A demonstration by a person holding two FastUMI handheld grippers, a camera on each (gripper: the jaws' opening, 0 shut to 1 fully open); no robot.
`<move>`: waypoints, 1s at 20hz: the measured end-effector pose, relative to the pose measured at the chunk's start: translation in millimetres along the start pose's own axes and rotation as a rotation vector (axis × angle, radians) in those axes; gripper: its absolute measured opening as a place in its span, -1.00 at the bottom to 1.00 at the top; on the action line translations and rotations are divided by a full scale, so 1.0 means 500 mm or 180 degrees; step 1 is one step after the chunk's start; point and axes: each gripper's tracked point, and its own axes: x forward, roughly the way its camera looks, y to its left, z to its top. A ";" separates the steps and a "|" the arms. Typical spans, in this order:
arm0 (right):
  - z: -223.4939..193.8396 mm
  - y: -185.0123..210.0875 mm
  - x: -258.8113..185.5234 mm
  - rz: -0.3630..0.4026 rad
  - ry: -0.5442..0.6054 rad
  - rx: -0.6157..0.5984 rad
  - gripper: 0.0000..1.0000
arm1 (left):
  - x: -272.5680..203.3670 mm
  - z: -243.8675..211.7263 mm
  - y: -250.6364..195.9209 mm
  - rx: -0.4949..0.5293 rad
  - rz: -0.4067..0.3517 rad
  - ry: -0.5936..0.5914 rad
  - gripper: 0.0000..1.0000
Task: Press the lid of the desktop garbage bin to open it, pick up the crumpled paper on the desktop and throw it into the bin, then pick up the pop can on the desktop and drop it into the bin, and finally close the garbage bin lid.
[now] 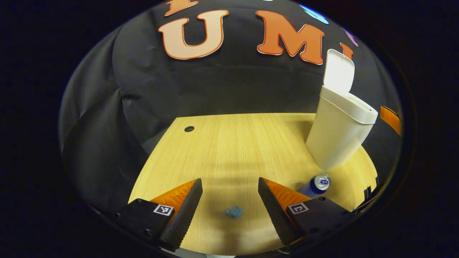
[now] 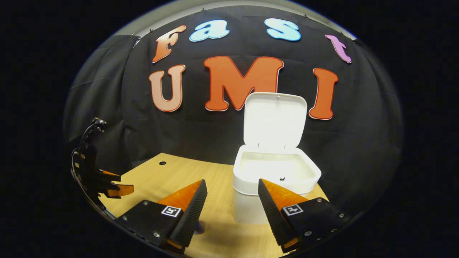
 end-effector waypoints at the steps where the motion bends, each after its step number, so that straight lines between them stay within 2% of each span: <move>1: -0.013 0.012 0.002 0.0029 0.0037 -0.0015 0.77 | 0.000 -0.006 0.000 -0.0002 -0.0025 0.0070 0.94; 4: -0.057 0.046 0.003 0.0163 0.0191 -0.0054 0.77 | 0.024 -0.036 -0.001 -0.0041 -0.0109 0.0259 0.99; 7: -0.098 0.073 0.003 0.0237 0.0352 -0.0122 0.89 | 0.040 -0.078 -0.003 -0.0166 -0.0208 0.0567 1.00; 11: -0.148 0.096 0.013 0.0247 0.0526 0.0039 0.92 | 0.061 -0.140 0.003 -0.0098 -0.0205 0.0953 1.00; 15: -0.211 0.111 0.015 0.0220 0.0756 0.0045 0.92 | 0.111 -0.193 0.006 -0.0066 -0.0176 0.1275 1.00; 20: -0.265 0.111 0.004 0.0142 0.0955 0.0106 0.93 | 0.157 -0.194 0.021 -0.0073 -0.0202 0.1552 1.00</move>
